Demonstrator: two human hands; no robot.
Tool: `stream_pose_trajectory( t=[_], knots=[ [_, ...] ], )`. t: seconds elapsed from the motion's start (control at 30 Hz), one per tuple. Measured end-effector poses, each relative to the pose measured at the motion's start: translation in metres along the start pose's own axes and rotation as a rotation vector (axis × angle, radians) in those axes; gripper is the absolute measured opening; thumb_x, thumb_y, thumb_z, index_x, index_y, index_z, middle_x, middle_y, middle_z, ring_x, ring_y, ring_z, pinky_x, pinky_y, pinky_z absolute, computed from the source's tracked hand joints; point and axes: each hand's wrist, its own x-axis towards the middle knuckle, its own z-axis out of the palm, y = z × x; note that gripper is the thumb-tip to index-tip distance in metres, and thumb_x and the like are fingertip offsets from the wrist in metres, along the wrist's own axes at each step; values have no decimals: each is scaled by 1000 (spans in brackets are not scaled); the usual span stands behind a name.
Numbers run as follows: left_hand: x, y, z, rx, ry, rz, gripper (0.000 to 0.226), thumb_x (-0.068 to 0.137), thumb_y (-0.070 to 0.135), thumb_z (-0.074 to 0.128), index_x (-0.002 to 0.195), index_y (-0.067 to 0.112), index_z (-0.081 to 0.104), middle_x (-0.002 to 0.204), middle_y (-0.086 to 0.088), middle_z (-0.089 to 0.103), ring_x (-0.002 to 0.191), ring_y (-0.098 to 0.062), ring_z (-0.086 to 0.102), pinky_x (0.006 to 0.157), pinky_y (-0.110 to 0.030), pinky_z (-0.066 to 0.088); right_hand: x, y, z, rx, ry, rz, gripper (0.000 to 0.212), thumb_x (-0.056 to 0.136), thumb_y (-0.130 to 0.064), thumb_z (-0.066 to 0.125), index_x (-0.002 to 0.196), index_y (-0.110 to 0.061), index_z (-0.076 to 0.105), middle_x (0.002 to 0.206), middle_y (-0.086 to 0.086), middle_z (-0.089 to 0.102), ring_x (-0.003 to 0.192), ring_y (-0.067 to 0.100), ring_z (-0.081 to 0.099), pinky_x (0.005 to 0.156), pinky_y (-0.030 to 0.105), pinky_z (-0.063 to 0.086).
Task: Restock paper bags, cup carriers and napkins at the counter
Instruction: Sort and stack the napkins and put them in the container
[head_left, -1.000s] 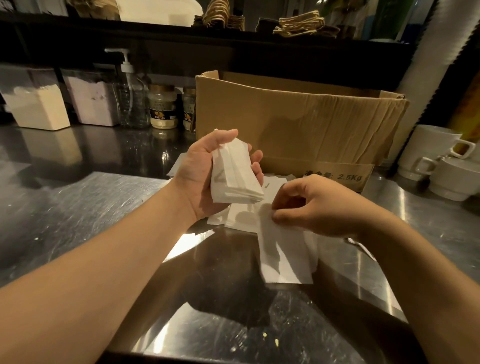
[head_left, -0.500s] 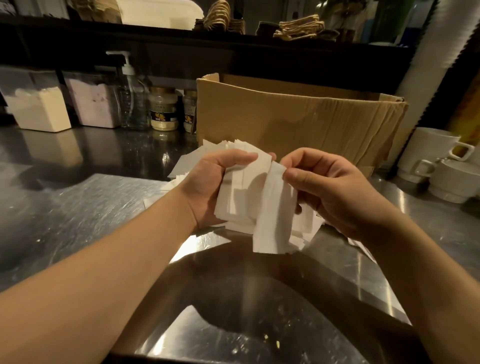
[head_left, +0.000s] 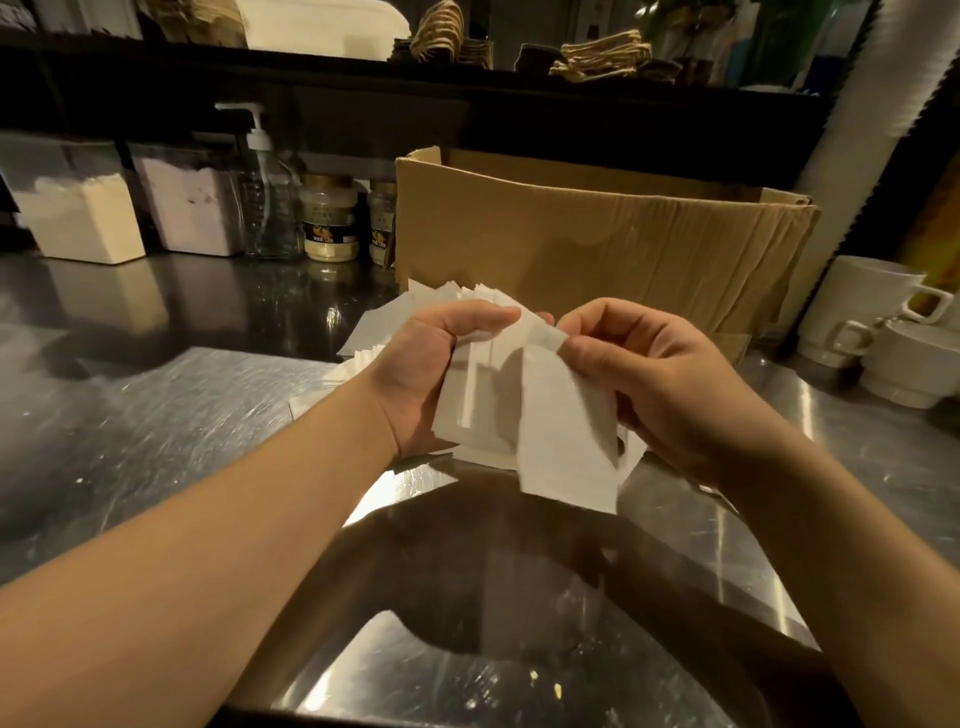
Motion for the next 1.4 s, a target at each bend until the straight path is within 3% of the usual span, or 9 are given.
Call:
stream_pose_trajectory(
  t=[0.23,0.37,0.5,0.63,0.8,0.97,1.17,1.27,1.4],
  knots=[
    [4,-1,-2,26,47,-28,47,72,38,65,116,20,67,102,-7,71,94,-26,66,90,-46,54,5,3,4,-204,99,0,7,92,-18,69,96,-20,74,92,-10,75,84,9,69,70,22,59],
    [4,-1,-3,-36,38,-34,52,69,32,72,118,13,71,107,-10,69,91,-28,68,92,-47,53,1,-5,-3,198,16,-4,8,84,-19,69,89,-13,73,94,5,73,88,22,71,74,33,61],
    [1,0,-1,15,24,-38,26,71,35,67,88,23,82,94,-6,73,84,-24,69,84,-42,55,1,-8,-5,196,10,37,9,80,-23,76,86,-18,71,91,3,73,84,19,72,64,28,60],
    [4,0,-2,-22,66,-17,63,72,33,67,133,16,65,107,-9,69,101,-28,63,96,-47,51,6,-2,-7,90,105,75,12,90,-6,66,91,-18,69,93,4,71,82,25,69,57,32,56],
    [7,2,-5,-16,21,-6,56,75,30,66,128,11,67,106,-10,70,94,-28,65,90,-43,53,1,-10,-14,219,-112,167,33,98,4,43,108,-6,72,112,16,73,73,33,73,49,31,56],
    [10,5,-1,54,34,55,25,83,26,55,101,12,63,78,-4,72,65,-17,71,58,-26,59,2,-7,-10,14,-73,107,14,89,-21,65,94,-16,78,94,10,75,67,26,63,52,29,49],
    [7,-3,-3,-3,5,-1,28,73,28,70,93,12,80,96,-11,73,89,-29,71,91,-44,53,4,-2,-7,-29,7,21,35,100,-13,57,73,-25,76,90,4,72,90,28,67,90,42,55],
    [10,-8,-8,2,-14,-70,61,68,37,79,124,12,68,113,-13,67,104,-31,63,104,-50,45,2,-3,-6,-78,-21,-7,17,89,-34,64,84,-26,79,97,4,75,99,32,69,90,46,57],
    [9,-10,-6,-28,-64,-96,47,82,41,69,120,13,70,117,-16,65,111,-35,58,116,-57,33,2,-2,-3,-160,28,-34,19,83,-29,68,97,-18,75,92,-4,76,86,13,71,73,23,56]
  ],
)
